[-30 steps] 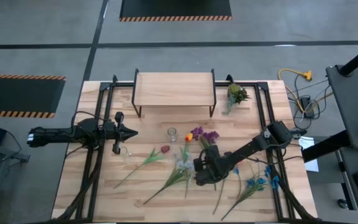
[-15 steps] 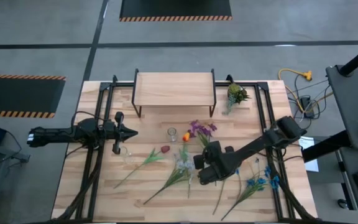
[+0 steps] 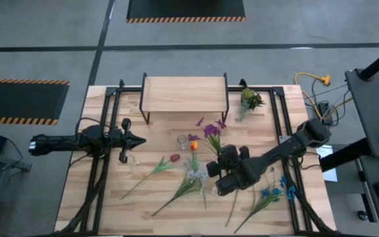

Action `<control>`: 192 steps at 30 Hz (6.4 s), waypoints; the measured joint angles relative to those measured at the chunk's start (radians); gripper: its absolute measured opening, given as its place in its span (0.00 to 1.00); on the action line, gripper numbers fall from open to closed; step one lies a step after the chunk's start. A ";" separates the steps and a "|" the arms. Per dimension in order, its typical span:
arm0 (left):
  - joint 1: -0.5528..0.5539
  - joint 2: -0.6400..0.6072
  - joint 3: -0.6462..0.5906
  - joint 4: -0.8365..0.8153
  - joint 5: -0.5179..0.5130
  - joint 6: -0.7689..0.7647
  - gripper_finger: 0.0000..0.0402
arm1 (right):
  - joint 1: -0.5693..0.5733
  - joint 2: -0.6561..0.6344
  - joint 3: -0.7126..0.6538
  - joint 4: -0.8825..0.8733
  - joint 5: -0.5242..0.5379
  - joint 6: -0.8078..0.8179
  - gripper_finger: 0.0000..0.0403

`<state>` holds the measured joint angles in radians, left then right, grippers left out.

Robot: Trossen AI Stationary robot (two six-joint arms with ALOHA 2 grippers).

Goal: Pick and place flowers into a vace then onto a shelf
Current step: Put the purple flowers into the right transparent vase, then put the pink flower into the right transparent vase

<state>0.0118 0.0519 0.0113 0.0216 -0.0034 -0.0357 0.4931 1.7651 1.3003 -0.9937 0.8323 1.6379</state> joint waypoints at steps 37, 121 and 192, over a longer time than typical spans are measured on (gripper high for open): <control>0.000 0.000 0.000 0.000 0.000 0.000 0.00 | -0.262 -0.040 -0.001 0.746 0.000 -1.150 0.04; 0.000 -0.001 0.002 0.028 0.000 0.000 0.00 | -0.591 0.341 -0.290 2.342 -0.884 -1.640 0.04; 0.000 -0.001 0.002 0.027 0.000 0.000 0.00 | -0.485 -0.183 -0.380 1.388 -0.633 -1.547 0.60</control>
<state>0.0117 0.0513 0.0132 0.0489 -0.0035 -0.0357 0.0080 1.5818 0.9199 0.3946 0.1994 0.0911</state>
